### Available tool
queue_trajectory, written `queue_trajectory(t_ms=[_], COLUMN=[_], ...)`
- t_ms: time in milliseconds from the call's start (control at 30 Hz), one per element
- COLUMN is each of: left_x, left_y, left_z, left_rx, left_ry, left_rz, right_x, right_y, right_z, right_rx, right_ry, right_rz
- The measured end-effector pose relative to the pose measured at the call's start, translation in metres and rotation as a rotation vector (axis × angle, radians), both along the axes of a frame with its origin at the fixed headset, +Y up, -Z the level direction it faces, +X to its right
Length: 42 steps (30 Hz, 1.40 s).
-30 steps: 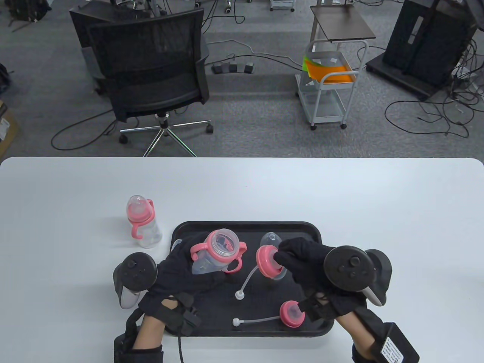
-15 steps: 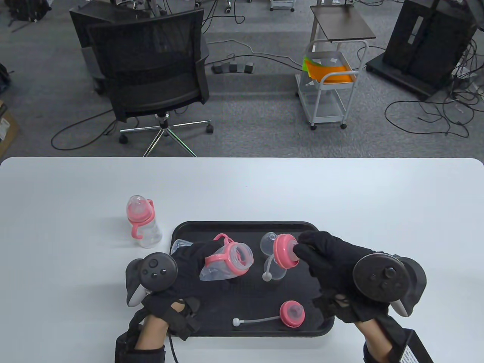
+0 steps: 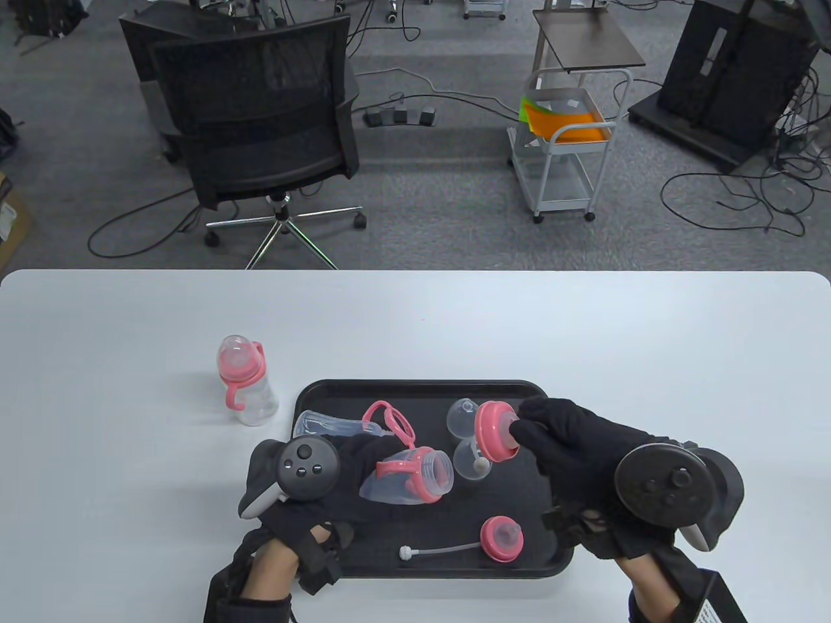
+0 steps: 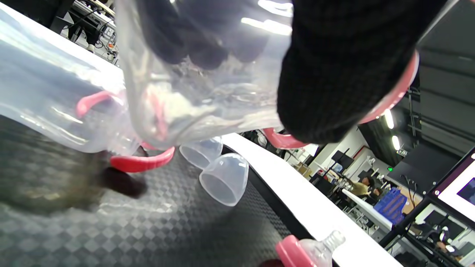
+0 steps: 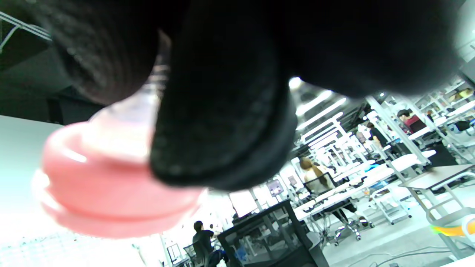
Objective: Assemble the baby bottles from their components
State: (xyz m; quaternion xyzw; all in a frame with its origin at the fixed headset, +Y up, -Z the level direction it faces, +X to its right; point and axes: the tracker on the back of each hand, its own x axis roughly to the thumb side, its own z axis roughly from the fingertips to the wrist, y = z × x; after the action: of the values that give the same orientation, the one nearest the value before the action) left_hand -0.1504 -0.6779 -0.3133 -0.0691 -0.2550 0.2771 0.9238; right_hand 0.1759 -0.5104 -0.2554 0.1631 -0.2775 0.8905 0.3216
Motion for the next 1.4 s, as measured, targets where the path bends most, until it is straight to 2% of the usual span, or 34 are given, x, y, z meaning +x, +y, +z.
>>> queue_trajectory(t_ms=[300, 700, 1067, 1167, 1400], left_x=[0.012, -0.012, -0.012, -0.014, -0.011], left_y=[-0.002, 0.004, 0.008, 0.008, 0.009], left_z=[0.002, -0.002, 0.001, 0.0, 0.002], left_rx=[-0.011, 0.018, 0.05, 0.047, 0.06], left_ry=[-0.089, -0.02, -0.04, -0.05, -0.052], left_rz=[0.03, 0.258, 0.25, 0.27, 0.225], right_x=[-0.018, -0.045, -0.062, -0.063, -0.073], right_y=[-0.007, -0.033, -0.051, -0.054, -0.064], right_z=[0.001, -0.014, -0.019, -0.022, -0.027], right_rx=[-0.014, -0.098, -0.126, -0.194, -0.275], right_ry=[0.042, 0.093, 0.128, 0.185, 0.304], right_rz=[0.054, 0.175, 0.199, 0.211, 0.277])
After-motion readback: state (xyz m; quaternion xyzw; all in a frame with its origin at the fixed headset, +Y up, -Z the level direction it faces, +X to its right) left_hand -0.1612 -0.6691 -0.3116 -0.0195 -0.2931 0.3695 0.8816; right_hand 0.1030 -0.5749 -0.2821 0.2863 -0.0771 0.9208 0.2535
